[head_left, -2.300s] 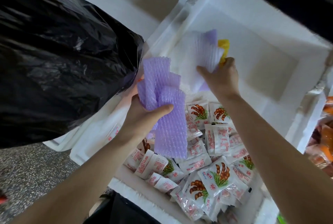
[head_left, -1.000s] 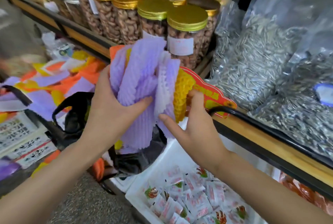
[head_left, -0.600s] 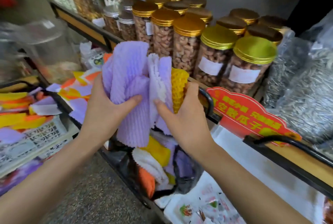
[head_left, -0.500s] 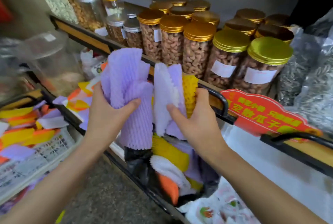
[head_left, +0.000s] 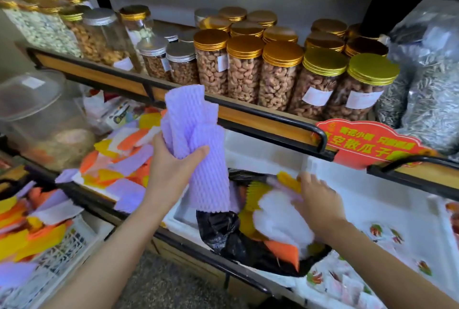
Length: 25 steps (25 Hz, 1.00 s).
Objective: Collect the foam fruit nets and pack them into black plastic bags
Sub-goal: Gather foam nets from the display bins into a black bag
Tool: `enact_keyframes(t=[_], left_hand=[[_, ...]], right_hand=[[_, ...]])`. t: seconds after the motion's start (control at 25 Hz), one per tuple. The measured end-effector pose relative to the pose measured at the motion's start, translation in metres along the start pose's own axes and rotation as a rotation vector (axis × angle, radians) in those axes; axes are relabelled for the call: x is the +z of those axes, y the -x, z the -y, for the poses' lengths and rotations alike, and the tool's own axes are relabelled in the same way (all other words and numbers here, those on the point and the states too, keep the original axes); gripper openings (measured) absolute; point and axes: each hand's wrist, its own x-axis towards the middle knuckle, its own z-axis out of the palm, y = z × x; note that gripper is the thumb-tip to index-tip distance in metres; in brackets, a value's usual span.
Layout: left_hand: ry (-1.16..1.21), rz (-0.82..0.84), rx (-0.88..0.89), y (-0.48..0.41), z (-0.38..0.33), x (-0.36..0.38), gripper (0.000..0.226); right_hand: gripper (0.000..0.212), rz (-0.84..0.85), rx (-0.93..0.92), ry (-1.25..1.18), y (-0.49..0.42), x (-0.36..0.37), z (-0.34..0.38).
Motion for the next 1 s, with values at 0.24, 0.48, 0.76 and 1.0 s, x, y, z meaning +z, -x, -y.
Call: enact_keyframes(t=[0.24,0.48,0.76,1.0], left_hand=[[0.032,0.148,-0.094,-0.003,0.016,0.009,0.080],[0.070,0.206,-0.106,-0.001,0.028,0.011,0.068],[0.119,0.297,-0.166,0.004,0.040,0.016,0.063],[0.065,0.384,-0.064,0.019,0.039,0.051,0.070]], right_hand=[[0.064,-0.175,-0.145,0.156,-0.005,0.041,0.023],[0.049,0.048,-0.211,0.153,-0.006,0.077,0.029],[0.039,0.237,-0.137,0.054,-0.005,0.064,0.041],[0.088,-0.160,-0.087,0.032,0.032,0.036,0.000]])
